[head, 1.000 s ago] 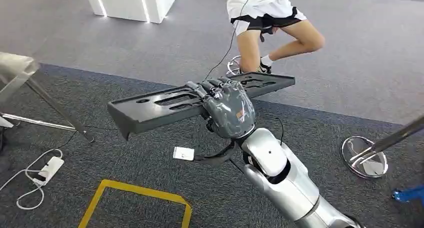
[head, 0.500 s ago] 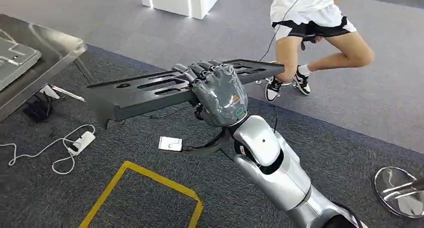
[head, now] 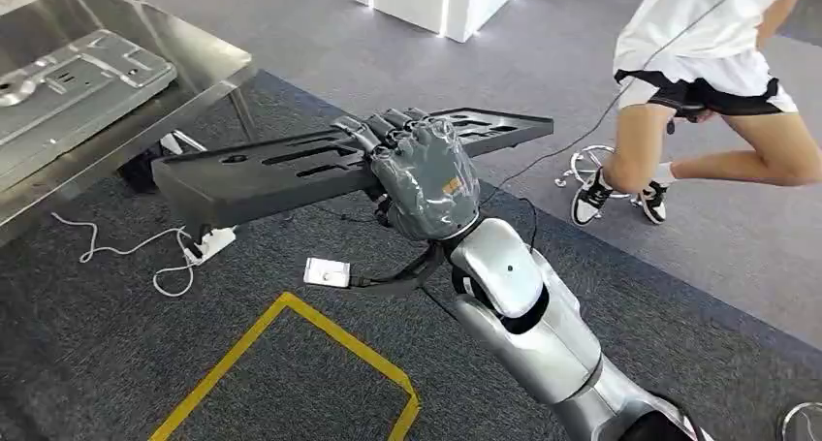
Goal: Take the parts from the cabinet and place them on the table.
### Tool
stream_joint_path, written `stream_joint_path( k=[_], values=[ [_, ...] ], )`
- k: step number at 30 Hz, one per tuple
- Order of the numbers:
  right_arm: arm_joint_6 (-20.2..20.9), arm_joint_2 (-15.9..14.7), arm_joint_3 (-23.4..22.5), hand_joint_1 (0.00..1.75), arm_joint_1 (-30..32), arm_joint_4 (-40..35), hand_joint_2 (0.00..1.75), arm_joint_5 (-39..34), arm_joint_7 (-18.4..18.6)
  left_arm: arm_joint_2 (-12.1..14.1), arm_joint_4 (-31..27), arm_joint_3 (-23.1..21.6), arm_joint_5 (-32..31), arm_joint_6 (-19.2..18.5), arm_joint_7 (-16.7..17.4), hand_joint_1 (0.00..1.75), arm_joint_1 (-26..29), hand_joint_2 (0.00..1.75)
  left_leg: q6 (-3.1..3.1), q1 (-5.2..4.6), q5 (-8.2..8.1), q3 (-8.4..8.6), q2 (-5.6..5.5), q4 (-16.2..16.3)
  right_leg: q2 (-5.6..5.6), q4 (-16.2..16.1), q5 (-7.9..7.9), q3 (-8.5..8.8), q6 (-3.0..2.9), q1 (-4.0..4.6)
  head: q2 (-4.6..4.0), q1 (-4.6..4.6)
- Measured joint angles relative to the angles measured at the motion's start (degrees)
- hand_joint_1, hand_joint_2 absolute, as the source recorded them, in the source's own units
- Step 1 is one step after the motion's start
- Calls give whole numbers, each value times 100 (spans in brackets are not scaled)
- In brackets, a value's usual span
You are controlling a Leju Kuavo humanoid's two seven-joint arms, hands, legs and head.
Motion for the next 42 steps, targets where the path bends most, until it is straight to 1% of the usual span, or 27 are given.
stream_joint_path(
  k=[1, 2, 3, 6, 7, 9, 10, 12, 13, 15, 17, 18, 19, 22, 23, 24, 26, 27, 29, 30, 32, 33, 34, 37, 38, 40, 42],
  values=[
    [0, 0, 0, 175, -8, 0, 175, 0, 0, 0, 0, 0, 0, 0, 0, 0, 2, 175, -13, 1, -21, 26, -83, 12, 111, -506, 314, 195, -29, -1, 0, 2],
    [0, 0, 0, 175, -21, 4, 175, 0, 0, -13, 0, 0, 0, -9, -9, 0, 6, 175, -31, 16, -39, 16, -152, 23, 402, -916, 455, 325, -54, -4, 0, 2],
    [2, -4, 2, 175, -25, 15, 175, 0, 0, -31, 0, 0, -2, -13, -15, 0, -9, 175, -58, -5, -48, -13, -223, 54, 522, -1014, 397, 389, -63, -24, 0, -9],
    [11, -4, 4, 175, -55, 35, 175, -2, 0, -46, 0, -2, -2, -22, -20, 0, 24, 175, -162, 87, -15, -69, -420, 6, 355, -1091, 322, 468, -77, 34, 0, -2],
    [11, 13, 4, 175, -67, 33, 175, -2, 0, -44, 2, 0, -2, -24, -22, 0, 38, 175, -205, 42, -27, -74, -477, -7, 276, -1179, 342, 519, -107, -31, 0, -4],
    [20, 33, 4, 175, -83, 44, 175, -2, 7, -57, 4, -2, -2, -24, -22, 0, 37, 175, -237, 20, -213, -230, 223, 352, 97, -1293, 342, 658, -165, -20, 0, -48],
    [26, 33, 4, 175, -92, 44, 175, -2, 2, -57, 4, -2, -2, -24, -24, 0, 15, 175, -262, 35, -394, -459, 368, 769, -3, -1295, 326, 688, -186, -1, 0, -39],
    [39, 33, 4, 175, -84, 59, 175, -2, 2, -57, 4, -2, -2, -24, -28, 0, 1, 175, -303, 58, -651, -926, 446, 1563, -193, -1290, 262, 735, -192, 10, 0, -42],
    [37, 33, 4, 175, -83, 72, 175, -2, 0, -57, 4, -2, -2, -24, -31, 0, 4, 175, -327, 74, -608, -1044, 462, 1707, -282, -1288, 234, 762, -185, 10, 0, -44],
    [37, 33, 7, 175, -83, 81, 175, -9, 0, -57, 4, -2, -2, -26, -31, 0, 26, 175, -355, 102, -183, -840, 504, 1193, -439, -1284, 164, 838, -161, 7, 0, -44],
    [35, 35, 7, 175, -86, 81, 175, -17, 4, -57, 4, -2, -2, -26, -31, 0, 41, 175, -349, 101, 297, -311, 800, 91, -585, -1269, 62, 947, -102, 2, 0, -44],
    [37, 35, 7, 175, -93, 81, 175, -17, 4, -59, 7, -2, -2, -28, -31, 0, 27, 175, -326, -5, 156, -235, 962, 64, -645, -1278, 33, 955, -61, 43, 0, -50],
    [39, 35, 9, 175, -106, 83, 175, -20, 4, -61, 4, -2, -2, -37, -31, 0, 19, 175, -246, 1, 176, -259, 875, 24, -691, -1258, 4, 968, -21, 59, 0, -39],
    [46, 42, 17, 175, -123, 85, 175, -31, 2, -61, 7, -2, -2, -61, -33, 0, 38, 175, -151, -28, 124, -271, 704, 40, -843, -1292, -43, 1042, 49, 64, 0, -42],
    [50, 50, 17, 175, -152, 81, 175, -31, 4, -63, 7, -2, -2, -72, -33, 0, 26, 175, -99, 37, 124, -192, 613, -5, -797, -1276, -123, 1044, 102, 20, 0, -44],
    [59, 50, 22, 175, -172, 87, 175, -33, 11, -72, 7, 0, 0, -72, -39, 0, 30, 175, -58, 34, 96, -162, 554, -9, -456, -1076, -218, 1003, 106, 10, 0, -28],
    [61, 42, 24, 175, -189, 90, 175, -39, 35, -77, 7, 0, -2, -79, -52, 0, 9, 175, 3, 27, 63, -113, 442, -9, -124, -155, -580, 505, 92, 8, 0, -35],
    [66, 33, 28, 175, -172, 100, 175, -40, 52, -76, 7, 0, -2, -79, -55, 0, 4, 175, 19, 17, 47, -92, 360, -8, -71, 304, -699, 211, 89, 18, 0, -37],
    [77, 28, 33, 175, -165, 133, 175, -42, 72, -76, 7, 2, -2, -79, -57, 0, 4, 175, 36, -9, 3, -34, 177, -5, -54, 689, -606, -185, 71, 25, 0, -37],
    [79, 28, 35, 175, -165, 140, 175, -44, 81, -77, 7, 2, -2, -81, -57, 0, 7, 175, 34, -19, -22, 9, 85, -5, -46, 492, -361, -181, 45, 30, 0, -37],
    [79, 28, 35, 175, -171, 140, 175, -52, 85, -77, 7, 4, -2, -81, -59, 0, 15, 175, 18, -30, -77, 106, -94, -5, 72, -456, 340, 120, -40, 49, 0, -35],
    [79, 28, 35, 175, -180, 142, 175, -52, 85, -87, 7, 4, -2, -87, -59, 0, 25, 175, 7, -11, -99, 121, -157, -5, 324, -935, 575, 254, -79, 56, 0, -37],
    [81, 26, 37, 175, -182, 146, 175, -52, 83, -114, 11, 7, -2, -87, -61, 0, 20, 175, -15, -26, -111, 100, -208, -3, 527, -987, 486, 310, -109, 37, 0, -63],
    [98, 26, 42, 175, -205, 149, 175, -52, 81, -111, 13, 13, -2, -96, -66, 0, 37, 175, -118, 73, -105, 48, -426, -35, 351, -1135, 405, 420, -144, 98, 0, -46],
    [96, 33, 42, 175, -215, 140, 175, -52, 81, -101, 13, 13, -2, -96, -66, 0, 35, 175, -164, 15, -122, 71, -480, -58, 271, -1236, 411, 485, -158, 28, 0, -52],
    [96, 50, 42, 175, -227, 140, 175, -52, 87, -109, 15, 18, -4, -94, -66, 0, 41, 175, -200, -14, -275, -50, 255, 265, 96, -1379, 400, 665, -202, 18, 0, -94],
    [98, 46, 42, 175, -238, 142, 175, -52, 81, -109, 15, 20, -4, -94, -68, 0, 3, 175, -251, 31, -571, -533, 426, 1089, -82, -1384, 332, 752, -233, 29, 0, -92]
  ],
)
